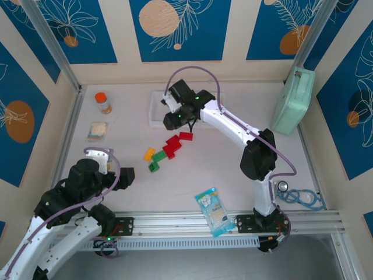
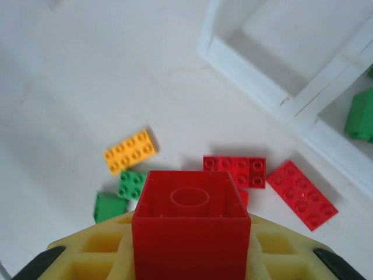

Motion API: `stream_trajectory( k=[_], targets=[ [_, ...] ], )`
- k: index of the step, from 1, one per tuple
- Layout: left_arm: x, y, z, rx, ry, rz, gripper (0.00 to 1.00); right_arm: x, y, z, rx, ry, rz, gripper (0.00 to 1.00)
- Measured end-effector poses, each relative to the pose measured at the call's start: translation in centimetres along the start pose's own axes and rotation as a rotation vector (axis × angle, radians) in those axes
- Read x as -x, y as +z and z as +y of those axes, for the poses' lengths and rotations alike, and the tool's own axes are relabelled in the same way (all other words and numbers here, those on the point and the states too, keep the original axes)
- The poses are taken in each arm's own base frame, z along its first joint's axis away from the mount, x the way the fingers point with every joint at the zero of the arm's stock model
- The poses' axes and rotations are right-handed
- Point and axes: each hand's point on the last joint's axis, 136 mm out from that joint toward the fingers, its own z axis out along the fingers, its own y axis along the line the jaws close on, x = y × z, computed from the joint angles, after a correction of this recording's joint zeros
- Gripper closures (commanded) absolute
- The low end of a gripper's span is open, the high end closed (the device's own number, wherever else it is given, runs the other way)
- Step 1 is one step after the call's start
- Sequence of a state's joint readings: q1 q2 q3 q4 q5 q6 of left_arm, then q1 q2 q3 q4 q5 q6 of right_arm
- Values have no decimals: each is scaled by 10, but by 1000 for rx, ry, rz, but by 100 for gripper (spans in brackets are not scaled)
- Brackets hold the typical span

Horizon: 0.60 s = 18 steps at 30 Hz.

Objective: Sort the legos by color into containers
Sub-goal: Place the lego in the container.

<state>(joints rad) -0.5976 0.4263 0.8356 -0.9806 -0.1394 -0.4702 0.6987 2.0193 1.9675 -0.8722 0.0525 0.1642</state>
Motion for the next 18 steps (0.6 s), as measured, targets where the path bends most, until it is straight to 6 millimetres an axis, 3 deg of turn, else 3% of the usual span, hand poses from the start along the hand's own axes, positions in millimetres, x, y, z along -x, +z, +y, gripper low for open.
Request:
stream_trajectory(
  k=[5,8,11,18],
  targets=[
    [0,1,1,6,-3,3,1,27,-10,-8,54,141,-79,83],
    [0,3,1,13,-3,12,1,46,-5,-13,89,209,-120,84],
    [-1,4,2,20,-3,18,0,62,9,-19,116,263,-144,84],
    [0,5,4,28,-8,16,1,87,63,-29,145,371,-155,84]
  ],
)
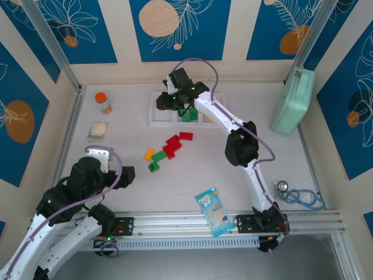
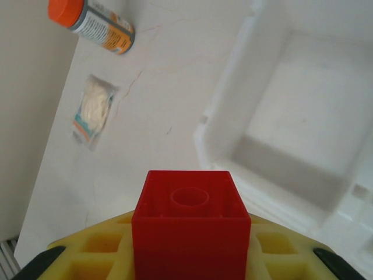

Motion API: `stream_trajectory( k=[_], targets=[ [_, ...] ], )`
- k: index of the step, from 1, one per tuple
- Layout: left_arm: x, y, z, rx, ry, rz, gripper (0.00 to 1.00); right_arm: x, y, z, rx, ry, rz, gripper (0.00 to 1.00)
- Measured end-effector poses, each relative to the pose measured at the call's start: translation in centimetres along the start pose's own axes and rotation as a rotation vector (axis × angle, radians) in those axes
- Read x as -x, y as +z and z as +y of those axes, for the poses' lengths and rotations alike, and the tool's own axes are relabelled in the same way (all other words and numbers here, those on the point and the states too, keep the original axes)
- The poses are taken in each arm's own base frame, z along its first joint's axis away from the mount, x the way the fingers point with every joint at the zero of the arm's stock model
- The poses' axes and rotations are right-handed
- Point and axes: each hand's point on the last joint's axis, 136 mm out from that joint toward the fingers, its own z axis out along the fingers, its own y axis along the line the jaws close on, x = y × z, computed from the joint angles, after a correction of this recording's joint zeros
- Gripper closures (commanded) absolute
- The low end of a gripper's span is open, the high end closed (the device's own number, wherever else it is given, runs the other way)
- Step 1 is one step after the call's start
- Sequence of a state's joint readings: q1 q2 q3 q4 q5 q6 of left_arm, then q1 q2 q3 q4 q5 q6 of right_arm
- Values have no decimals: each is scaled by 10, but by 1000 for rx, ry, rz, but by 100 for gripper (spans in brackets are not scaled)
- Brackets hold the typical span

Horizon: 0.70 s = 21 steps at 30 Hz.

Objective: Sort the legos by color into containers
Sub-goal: Place the lego in the container.

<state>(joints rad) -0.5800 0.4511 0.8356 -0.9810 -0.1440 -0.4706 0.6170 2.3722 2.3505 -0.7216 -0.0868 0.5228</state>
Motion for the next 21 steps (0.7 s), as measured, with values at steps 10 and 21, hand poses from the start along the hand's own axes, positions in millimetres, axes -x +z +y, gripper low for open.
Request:
stream_trajectory(
  k=[10,21],
  targets=[
    [0,0,1,4,-4,-2,1,-1,46,-20,-25,182,-3,78],
    [0,3,3,20,-10,10,1,-4,67,-33,-45,307,-3,31]
  ],
)
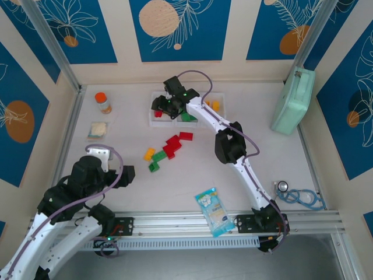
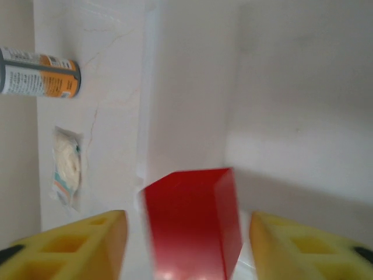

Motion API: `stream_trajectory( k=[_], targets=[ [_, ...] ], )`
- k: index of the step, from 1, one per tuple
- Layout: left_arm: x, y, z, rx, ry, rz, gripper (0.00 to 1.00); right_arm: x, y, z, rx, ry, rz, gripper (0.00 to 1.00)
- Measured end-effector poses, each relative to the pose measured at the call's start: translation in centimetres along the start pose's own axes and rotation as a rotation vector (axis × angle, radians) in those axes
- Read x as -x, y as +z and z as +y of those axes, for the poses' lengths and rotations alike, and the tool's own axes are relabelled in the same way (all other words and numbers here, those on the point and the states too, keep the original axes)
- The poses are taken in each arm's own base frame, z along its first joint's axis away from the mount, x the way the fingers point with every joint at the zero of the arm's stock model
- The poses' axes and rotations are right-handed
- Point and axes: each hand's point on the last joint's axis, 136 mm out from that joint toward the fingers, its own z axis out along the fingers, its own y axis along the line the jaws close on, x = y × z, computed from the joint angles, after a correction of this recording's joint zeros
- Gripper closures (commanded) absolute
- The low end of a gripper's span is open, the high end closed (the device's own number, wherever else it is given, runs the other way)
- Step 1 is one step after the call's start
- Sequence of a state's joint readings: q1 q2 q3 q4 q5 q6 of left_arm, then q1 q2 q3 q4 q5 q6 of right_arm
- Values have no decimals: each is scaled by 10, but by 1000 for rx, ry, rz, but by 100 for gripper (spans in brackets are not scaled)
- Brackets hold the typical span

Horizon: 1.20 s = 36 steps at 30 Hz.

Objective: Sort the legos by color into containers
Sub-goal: Place the lego in the container, then pick up the lego from the center of the table.

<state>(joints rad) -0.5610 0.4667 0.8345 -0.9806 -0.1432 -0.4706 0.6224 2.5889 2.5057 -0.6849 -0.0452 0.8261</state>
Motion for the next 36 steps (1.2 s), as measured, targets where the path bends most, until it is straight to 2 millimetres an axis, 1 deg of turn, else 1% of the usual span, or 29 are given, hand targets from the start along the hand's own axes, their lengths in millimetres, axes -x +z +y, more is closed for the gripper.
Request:
stream_trajectory(
  k=[2,3,5,8,10,13,15,16,18,20,22,24,25,27,30,32,34,36],
  targets=[
    [0,0,1,5,-2,0,1,-1,-4,4,6,21,8,22],
    [0,1,2,10,-3,-1,1,0,-8,7,12,27,10,15],
    [0,1,3,16,-5,-1,1,0,-15,14,22,33,14,8],
    [0,2,4,23,-8,5,1,-5,-31,24,27,24,26,6],
    [0,3,5,28,-10,6,1,-9,-46,32,33,7,29,6],
    [1,3,6,32,-14,5,1,-16,-82,47,57,-65,35,8],
    [1,3,6,34,-17,4,1,-23,-110,55,73,-162,34,9],
    [1,3,7,35,-18,3,1,-30,-124,57,76,-223,32,9],
    [1,3,7,33,-20,2,1,-47,-149,52,76,-380,29,8],
    [1,2,7,31,-23,0,1,-70,-166,38,75,-529,43,5],
    [1,2,7,29,-25,-3,1,-100,-176,12,63,-675,87,3],
    [2,2,7,31,-29,-8,1,-124,-174,-18,34,-777,148,4],
    [2,2,8,33,-31,-8,1,-132,-169,-32,15,-806,179,4],
    [2,2,8,35,-33,-10,1,-143,-154,-68,-38,-845,249,4],
    [3,2,9,37,-35,-9,1,-153,-134,-109,-100,-867,345,4],
    [2,3,8,36,-35,-5,1,-153,-122,-127,-126,-860,383,5],
    [2,3,8,34,-35,-2,0,-149,-114,-139,-137,-826,416,7],
    [2,4,8,34,-35,0,0,-135,-106,-146,-143,-799,416,6]
  ],
)
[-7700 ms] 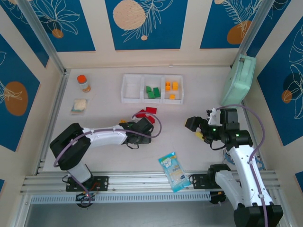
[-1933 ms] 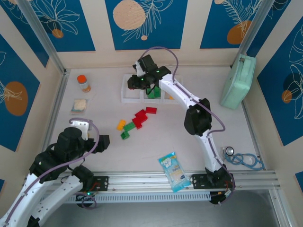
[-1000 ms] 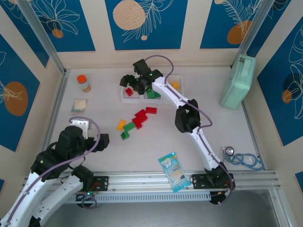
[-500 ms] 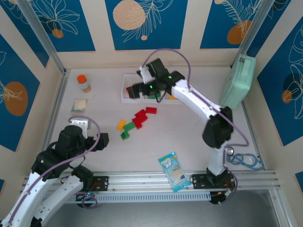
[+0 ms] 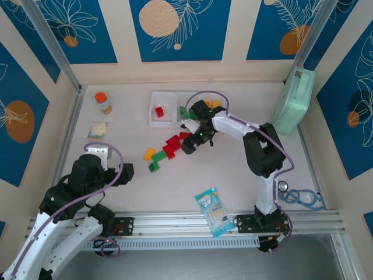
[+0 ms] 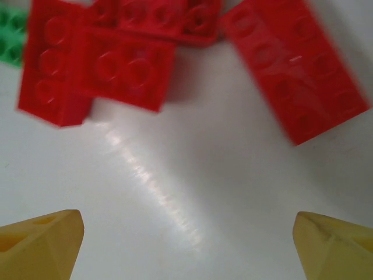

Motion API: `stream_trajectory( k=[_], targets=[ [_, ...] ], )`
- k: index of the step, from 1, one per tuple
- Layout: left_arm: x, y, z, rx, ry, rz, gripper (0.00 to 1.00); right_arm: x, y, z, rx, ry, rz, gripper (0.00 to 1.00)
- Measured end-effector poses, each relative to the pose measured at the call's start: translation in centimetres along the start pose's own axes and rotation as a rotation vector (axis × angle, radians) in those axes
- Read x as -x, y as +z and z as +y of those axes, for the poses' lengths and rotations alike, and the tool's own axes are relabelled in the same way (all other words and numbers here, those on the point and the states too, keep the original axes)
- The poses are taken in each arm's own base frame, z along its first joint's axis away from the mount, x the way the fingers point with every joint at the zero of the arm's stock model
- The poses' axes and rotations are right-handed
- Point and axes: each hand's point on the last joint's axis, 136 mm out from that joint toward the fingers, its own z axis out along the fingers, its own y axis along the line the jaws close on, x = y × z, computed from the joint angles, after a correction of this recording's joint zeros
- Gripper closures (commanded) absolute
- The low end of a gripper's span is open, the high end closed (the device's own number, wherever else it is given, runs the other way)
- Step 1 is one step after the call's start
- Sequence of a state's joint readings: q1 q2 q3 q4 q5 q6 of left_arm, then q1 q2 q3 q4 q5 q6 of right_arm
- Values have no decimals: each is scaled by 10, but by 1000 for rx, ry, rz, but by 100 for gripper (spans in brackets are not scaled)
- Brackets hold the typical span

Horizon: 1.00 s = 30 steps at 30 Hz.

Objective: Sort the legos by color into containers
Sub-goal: Pick up the lego from the center of the table.

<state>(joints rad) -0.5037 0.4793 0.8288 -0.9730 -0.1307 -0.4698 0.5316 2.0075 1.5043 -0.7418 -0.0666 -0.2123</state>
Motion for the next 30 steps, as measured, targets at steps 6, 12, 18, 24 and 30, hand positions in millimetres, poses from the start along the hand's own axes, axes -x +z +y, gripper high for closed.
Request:
stream_trajectory(
  k=[6,12,18,24,30],
  targets=[
    [-1,3,0,6,1,13,0,22,1,-27,-54,-35,-28,6],
    [-3,9,1,19,0,45,0,31,17,-28,-52,-103,-23,6],
    [-5,16,2,39,-4,78,1,46,17,-25,-13,-140,-57,6],
    [-7,20,3,48,-7,102,1,52,21,-23,14,-168,-60,8],
    [-7,22,4,54,-9,108,1,54,26,-22,21,-183,-52,14]
  ],
)
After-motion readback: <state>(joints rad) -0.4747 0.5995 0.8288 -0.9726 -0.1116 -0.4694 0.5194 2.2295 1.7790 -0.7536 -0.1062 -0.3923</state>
